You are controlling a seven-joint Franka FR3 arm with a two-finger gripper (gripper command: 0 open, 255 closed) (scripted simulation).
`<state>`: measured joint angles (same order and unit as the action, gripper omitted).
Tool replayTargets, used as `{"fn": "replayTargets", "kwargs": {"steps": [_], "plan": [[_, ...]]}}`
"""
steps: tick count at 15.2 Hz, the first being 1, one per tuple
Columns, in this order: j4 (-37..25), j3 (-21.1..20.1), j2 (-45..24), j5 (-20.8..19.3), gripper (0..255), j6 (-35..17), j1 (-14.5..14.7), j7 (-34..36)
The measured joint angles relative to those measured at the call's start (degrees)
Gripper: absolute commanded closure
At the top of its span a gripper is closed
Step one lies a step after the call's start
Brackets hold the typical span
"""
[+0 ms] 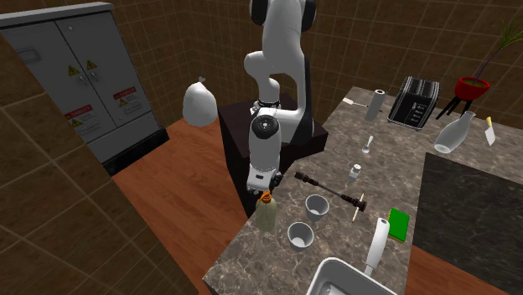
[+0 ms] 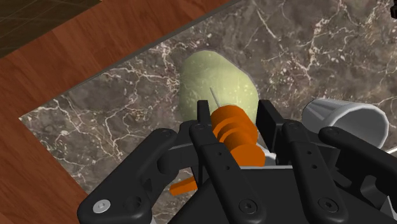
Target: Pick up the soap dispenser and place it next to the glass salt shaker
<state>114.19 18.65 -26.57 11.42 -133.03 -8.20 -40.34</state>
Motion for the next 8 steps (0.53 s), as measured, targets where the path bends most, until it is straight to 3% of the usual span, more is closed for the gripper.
{"fn": "replayTargets", "kwargs": {"steps": [8], "plan": [[-0.28,0.84,3.14,-1.43,255,3.3,0.62,0.91]]}}
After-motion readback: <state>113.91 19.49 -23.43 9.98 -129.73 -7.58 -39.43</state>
